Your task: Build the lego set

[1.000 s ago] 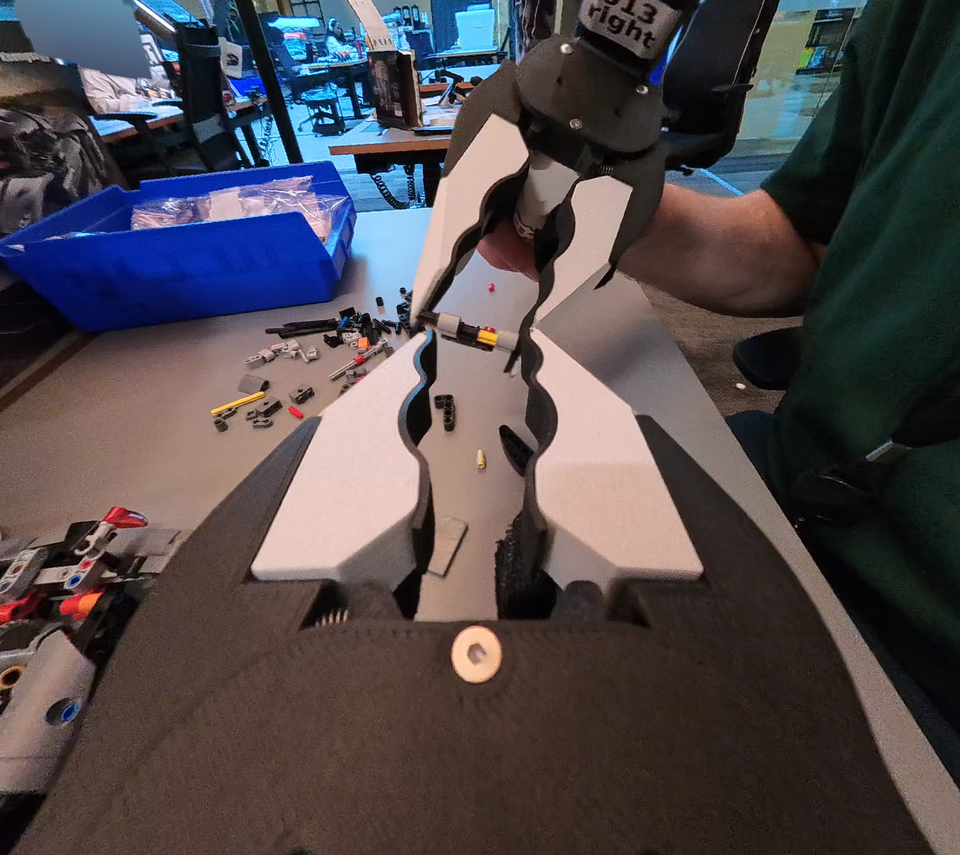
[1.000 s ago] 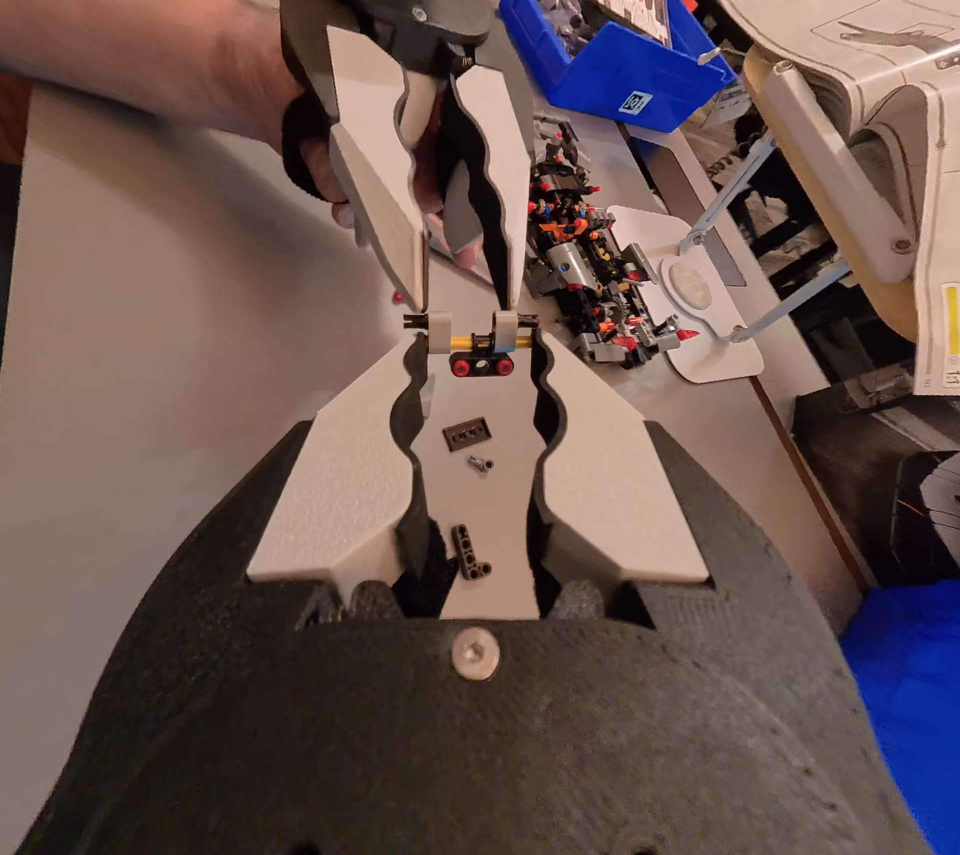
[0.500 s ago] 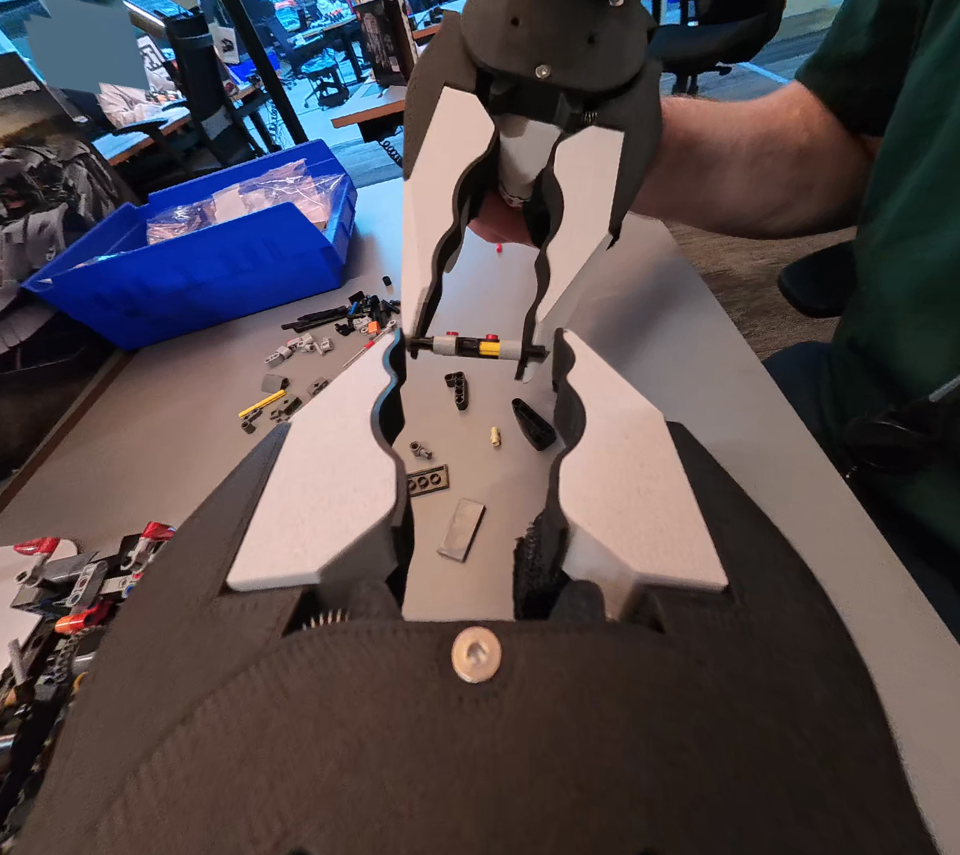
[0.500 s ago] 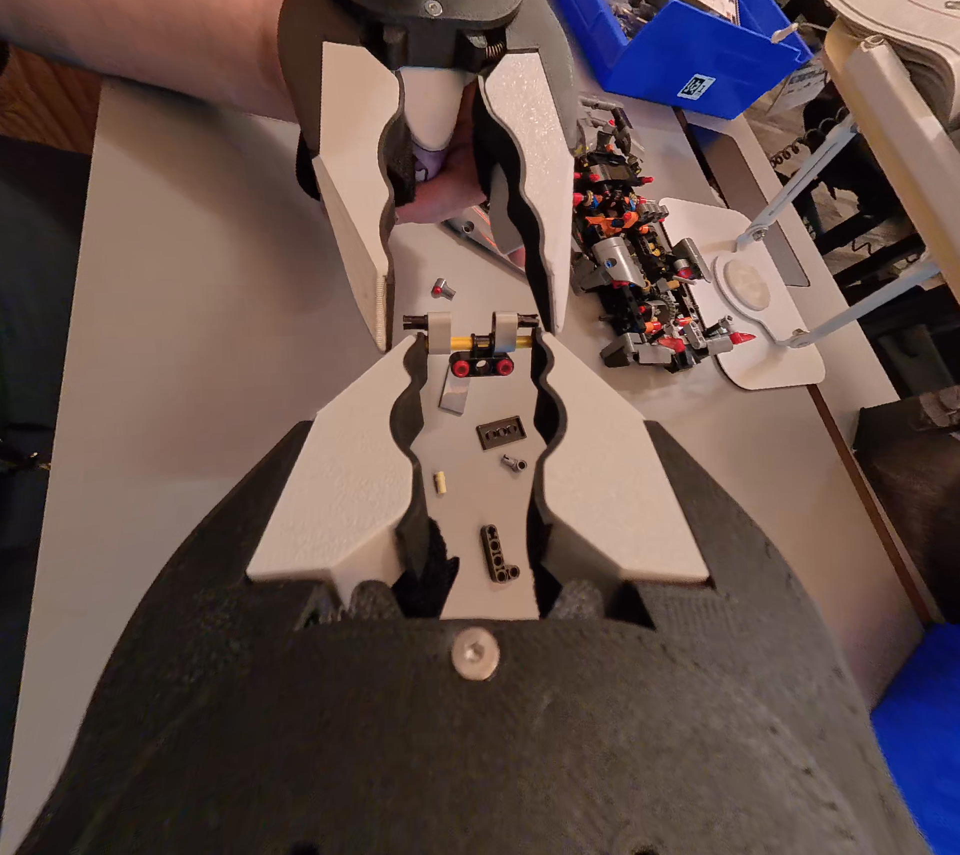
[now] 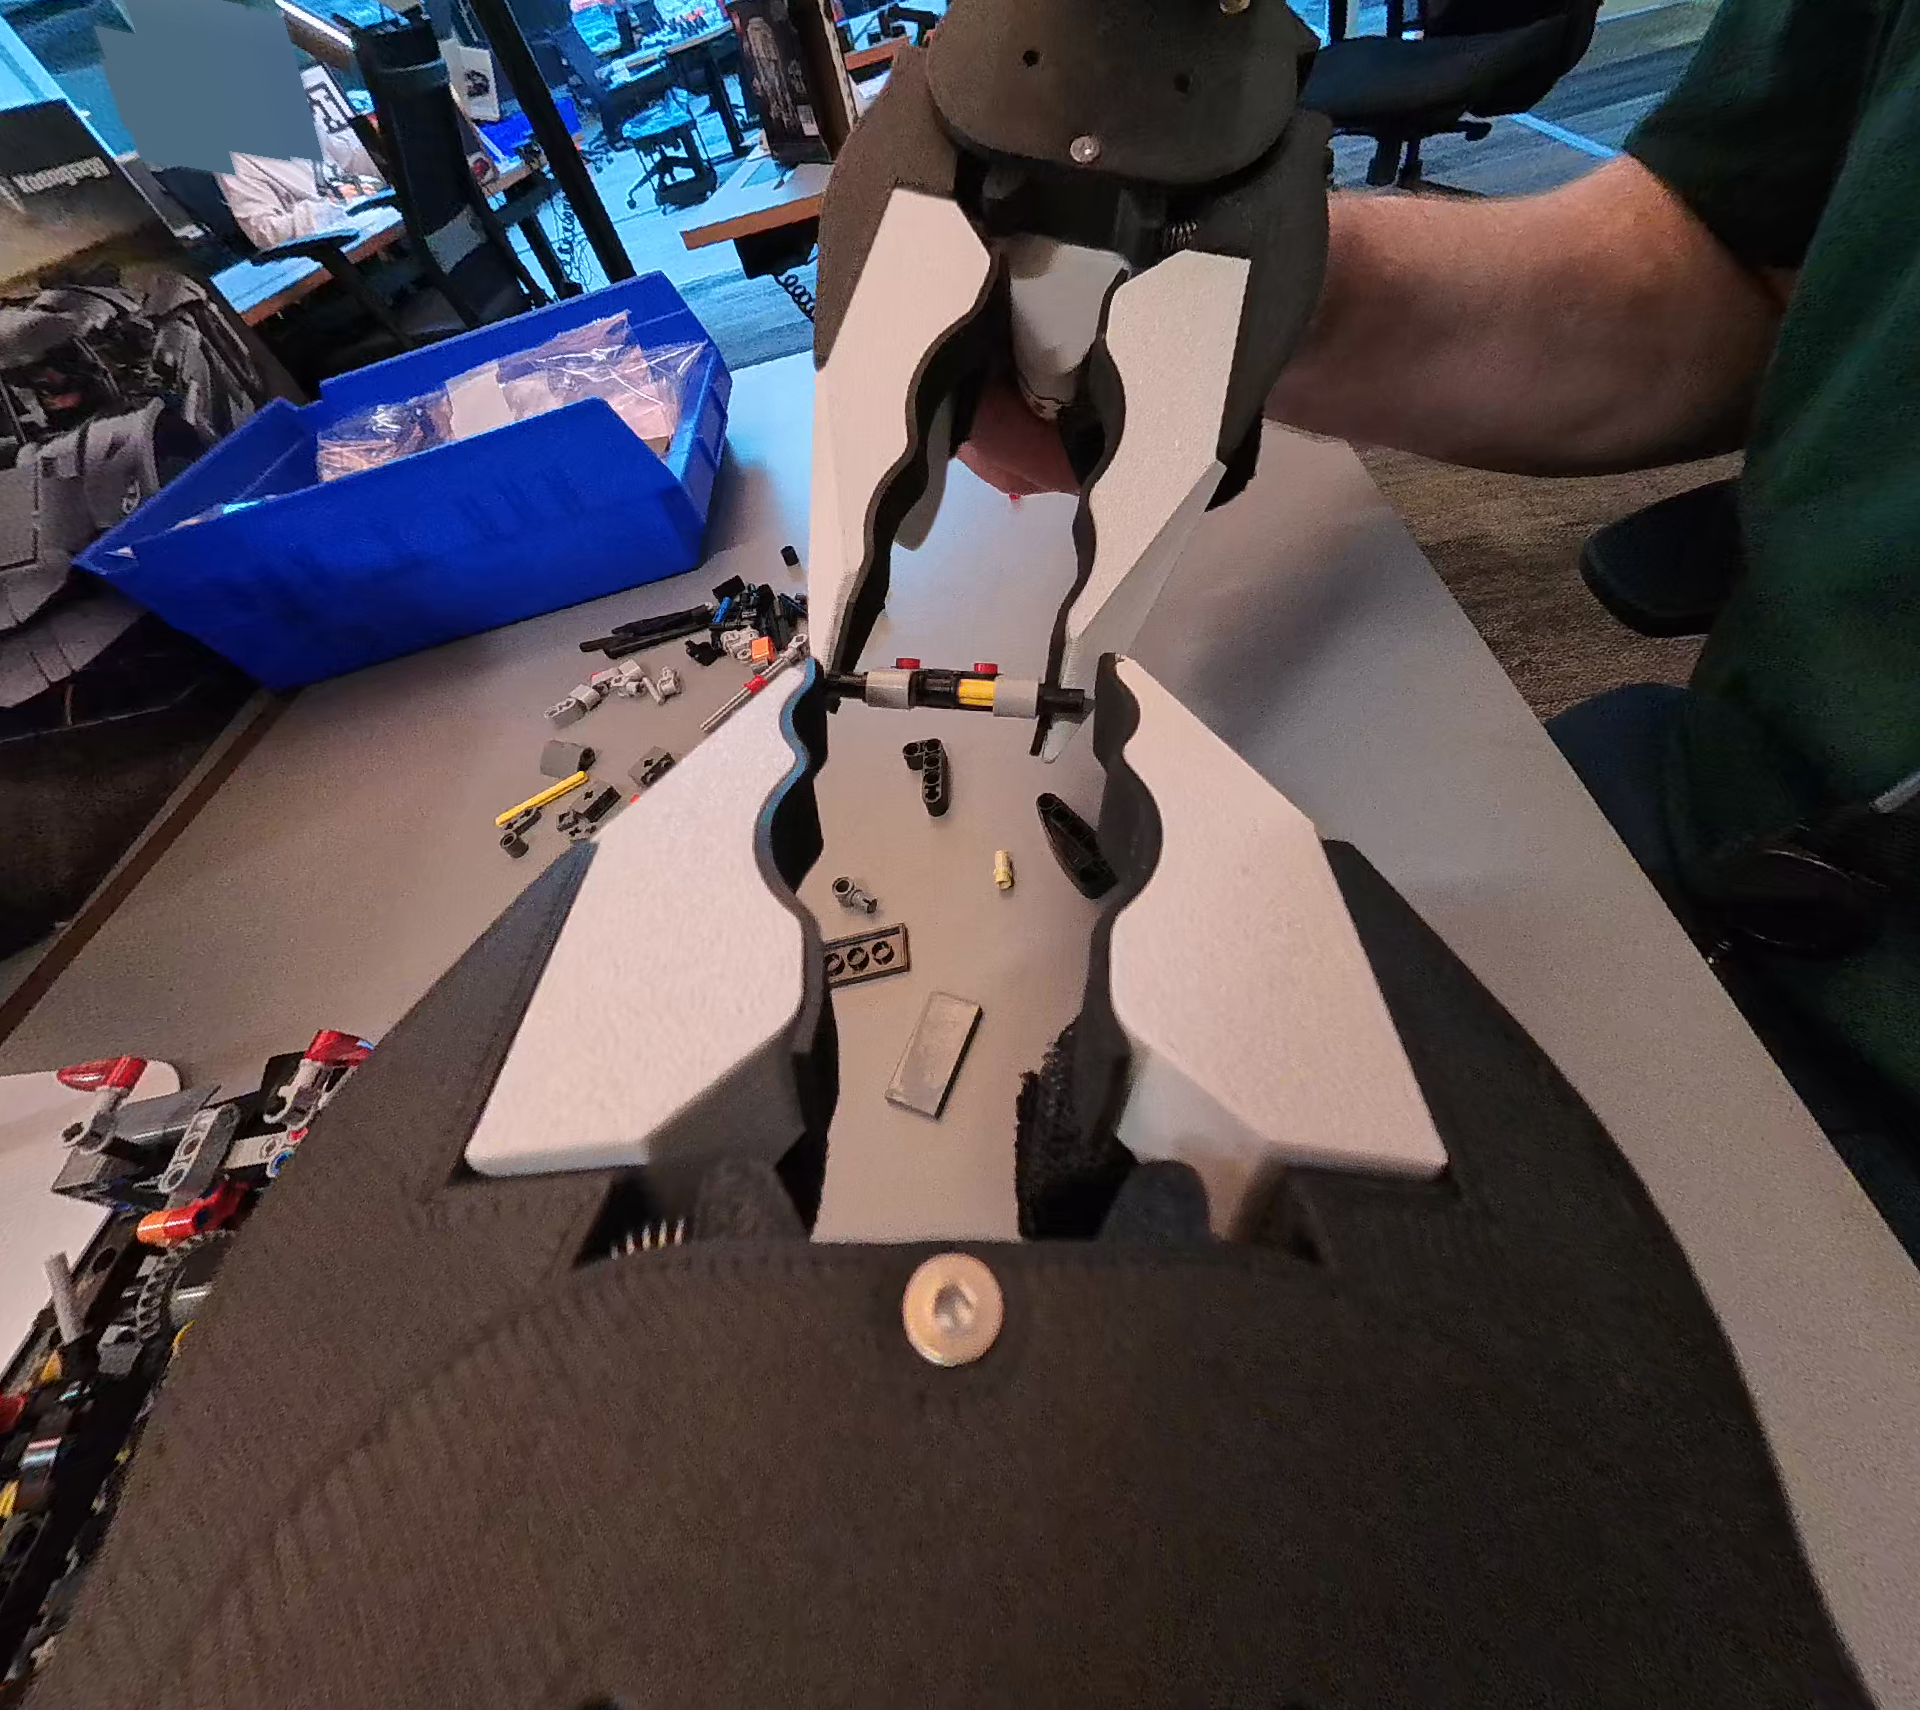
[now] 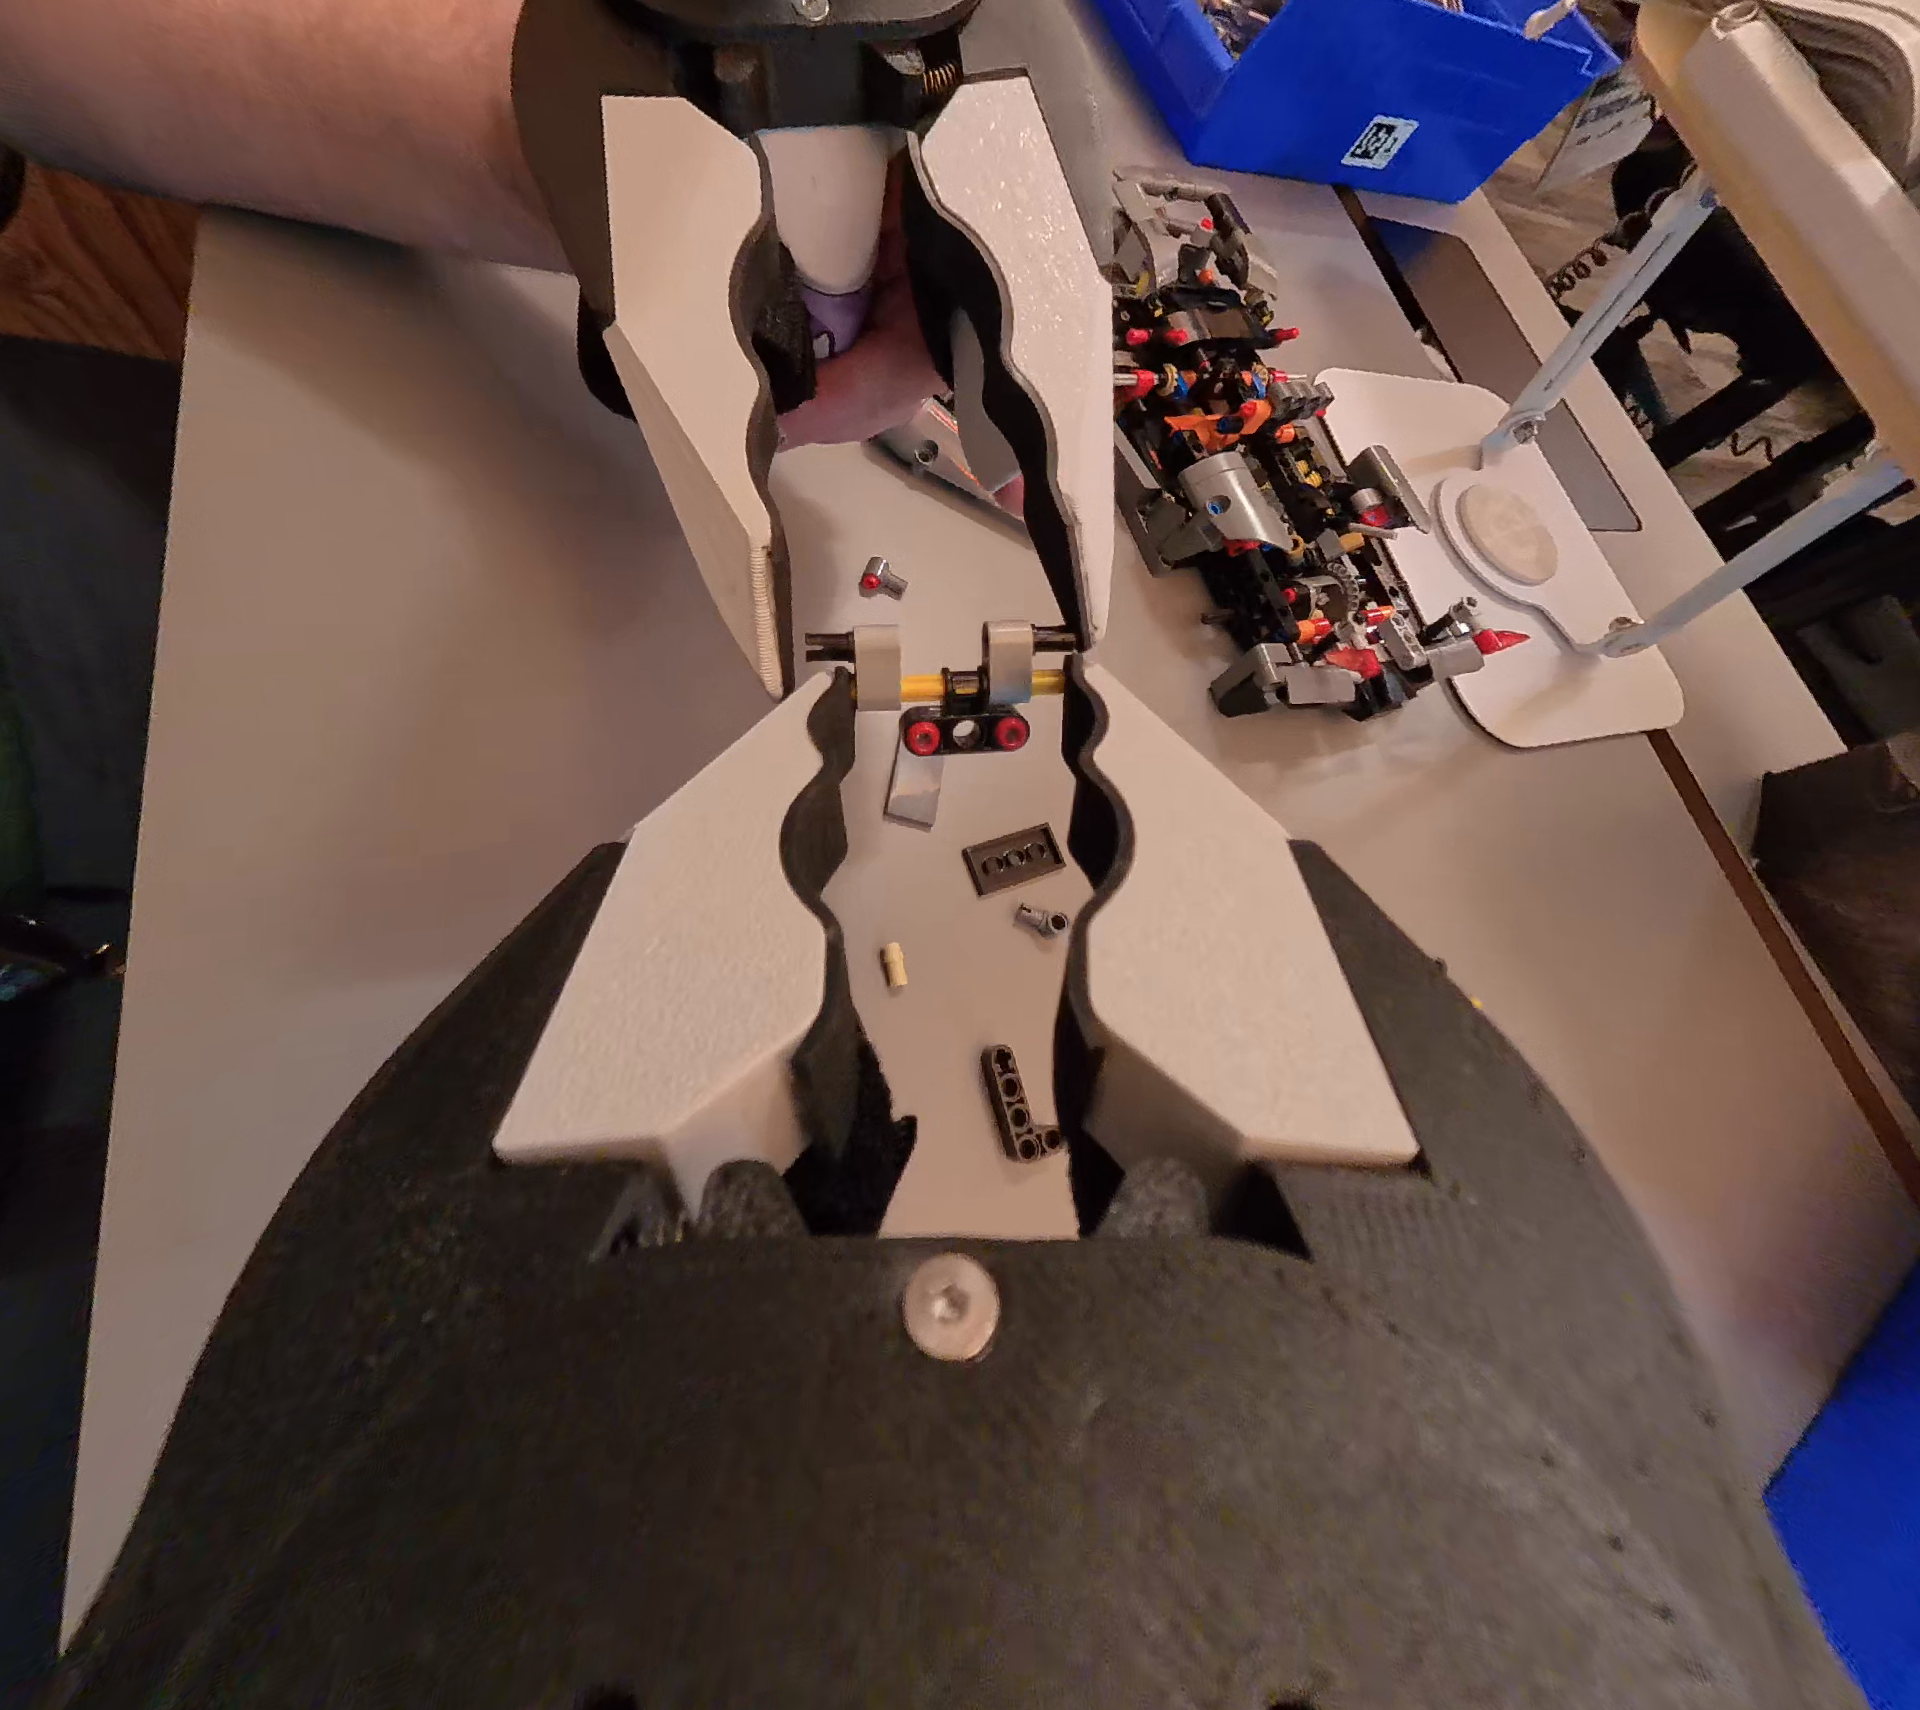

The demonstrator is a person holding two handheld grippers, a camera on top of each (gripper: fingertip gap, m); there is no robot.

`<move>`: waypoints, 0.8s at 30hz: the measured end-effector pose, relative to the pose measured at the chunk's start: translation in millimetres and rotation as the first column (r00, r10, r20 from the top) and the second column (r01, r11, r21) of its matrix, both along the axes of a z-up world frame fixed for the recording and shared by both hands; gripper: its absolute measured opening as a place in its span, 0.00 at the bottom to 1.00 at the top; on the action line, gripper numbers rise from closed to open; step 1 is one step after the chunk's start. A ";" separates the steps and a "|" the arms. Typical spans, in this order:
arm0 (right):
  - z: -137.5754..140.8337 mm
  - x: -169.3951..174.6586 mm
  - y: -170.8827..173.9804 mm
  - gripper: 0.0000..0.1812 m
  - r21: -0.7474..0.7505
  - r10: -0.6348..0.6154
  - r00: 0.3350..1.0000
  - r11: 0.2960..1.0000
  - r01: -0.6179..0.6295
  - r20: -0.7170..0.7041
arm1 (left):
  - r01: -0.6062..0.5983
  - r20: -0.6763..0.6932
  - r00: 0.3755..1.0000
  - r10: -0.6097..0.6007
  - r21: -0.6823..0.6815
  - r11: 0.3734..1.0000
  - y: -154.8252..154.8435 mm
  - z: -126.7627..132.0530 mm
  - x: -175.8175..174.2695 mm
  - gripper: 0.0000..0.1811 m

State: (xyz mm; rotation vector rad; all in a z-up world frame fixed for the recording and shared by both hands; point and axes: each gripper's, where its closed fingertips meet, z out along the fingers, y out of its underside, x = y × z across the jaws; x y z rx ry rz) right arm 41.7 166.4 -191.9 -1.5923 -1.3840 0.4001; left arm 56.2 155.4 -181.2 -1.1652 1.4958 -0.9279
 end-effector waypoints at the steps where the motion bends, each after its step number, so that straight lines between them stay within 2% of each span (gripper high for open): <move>1: 0.3 0.0 0.1 0.21 -0.002 -0.002 1.000 1.000 0.002 -0.006 | 0.000 0.002 1.000 0.000 -0.003 1.000 0.1 0.5 -0.1 0.27; 15: -2.9 -0.4 -7.5 0.21 0.018 0.045 0.998 0.999 -0.046 0.039 | 0.046 0.006 0.999 -0.046 -0.032 0.998 -6.6 -1.3 0.4 0.26; 24: -0.6 -1.4 -7.9 0.21 0.006 0.058 0.998 0.998 -0.058 0.007 | 0.059 0.029 0.998 -0.057 -0.076 0.995 -6.7 1.6 -0.3 0.25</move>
